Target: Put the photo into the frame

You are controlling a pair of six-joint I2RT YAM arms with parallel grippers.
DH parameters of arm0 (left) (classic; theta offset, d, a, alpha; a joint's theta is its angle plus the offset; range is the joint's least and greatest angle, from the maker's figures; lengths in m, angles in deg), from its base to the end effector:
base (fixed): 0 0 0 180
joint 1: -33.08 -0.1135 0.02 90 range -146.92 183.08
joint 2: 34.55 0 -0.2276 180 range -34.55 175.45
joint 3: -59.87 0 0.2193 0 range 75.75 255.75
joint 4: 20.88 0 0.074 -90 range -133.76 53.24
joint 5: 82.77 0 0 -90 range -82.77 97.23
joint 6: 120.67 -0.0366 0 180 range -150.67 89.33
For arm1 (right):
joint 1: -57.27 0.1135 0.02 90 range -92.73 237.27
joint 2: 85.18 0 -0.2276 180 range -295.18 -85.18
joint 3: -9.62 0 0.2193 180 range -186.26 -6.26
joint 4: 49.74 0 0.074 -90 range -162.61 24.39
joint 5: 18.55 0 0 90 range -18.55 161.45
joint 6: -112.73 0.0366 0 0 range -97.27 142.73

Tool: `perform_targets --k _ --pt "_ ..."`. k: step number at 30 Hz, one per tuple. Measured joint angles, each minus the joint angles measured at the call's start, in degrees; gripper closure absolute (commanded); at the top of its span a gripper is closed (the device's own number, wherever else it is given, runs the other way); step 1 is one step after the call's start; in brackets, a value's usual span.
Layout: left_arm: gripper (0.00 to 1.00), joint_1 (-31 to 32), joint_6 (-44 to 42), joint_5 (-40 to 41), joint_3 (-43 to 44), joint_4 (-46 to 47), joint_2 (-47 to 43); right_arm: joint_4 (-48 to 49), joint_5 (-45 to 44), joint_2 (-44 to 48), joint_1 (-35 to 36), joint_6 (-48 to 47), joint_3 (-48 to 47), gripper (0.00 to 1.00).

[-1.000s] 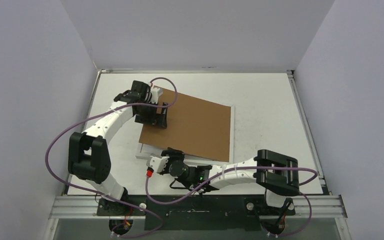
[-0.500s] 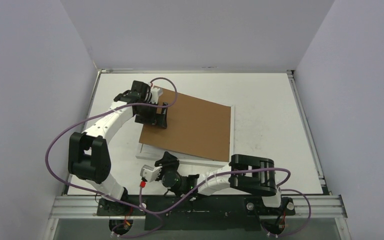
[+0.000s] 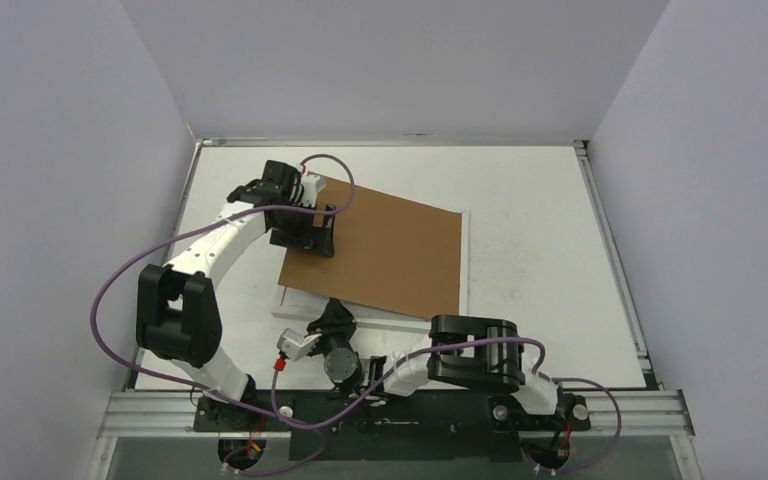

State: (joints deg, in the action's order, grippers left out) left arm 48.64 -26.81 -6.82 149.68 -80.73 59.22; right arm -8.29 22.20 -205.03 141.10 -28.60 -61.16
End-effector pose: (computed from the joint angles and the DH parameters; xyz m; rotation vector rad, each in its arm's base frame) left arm 0.2886 -0.0896 0.2272 0.3522 2.6780 -0.4339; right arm 0.0678 0.3688 0.1322 -1.1930 1.1632 -0.3018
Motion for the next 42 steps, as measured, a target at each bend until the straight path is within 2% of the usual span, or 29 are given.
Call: perform_targets --k 3,11,18,30,42 --pt "0.04 -0.02 0.00 -0.15 0.09 -0.02 0.00 3.13 -1.11 -1.55 0.24 -1.57 -0.24 0.69" --pt "0.04 -0.02 0.00 -0.35 0.42 -0.28 0.00 6.54 -3.37 -2.84 0.42 -3.58 -0.83 0.72" --pt "0.04 0.00 -0.02 -0.59 1.01 -0.87 0.00 7.82 -4.76 -3.76 1.57 -4.68 -1.36 0.59" --pt "0.04 -0.02 -0.28 -0.13 1.01 -1.14 0.63 10.23 -10.19 -3.76 4.79 -5.60 -1.36 0.58" --pt "0.04 0.00 -0.33 0.09 1.05 -1.31 0.79 18.25 -10.08 -6.69 3.02 -13.03 -3.39 0.54"
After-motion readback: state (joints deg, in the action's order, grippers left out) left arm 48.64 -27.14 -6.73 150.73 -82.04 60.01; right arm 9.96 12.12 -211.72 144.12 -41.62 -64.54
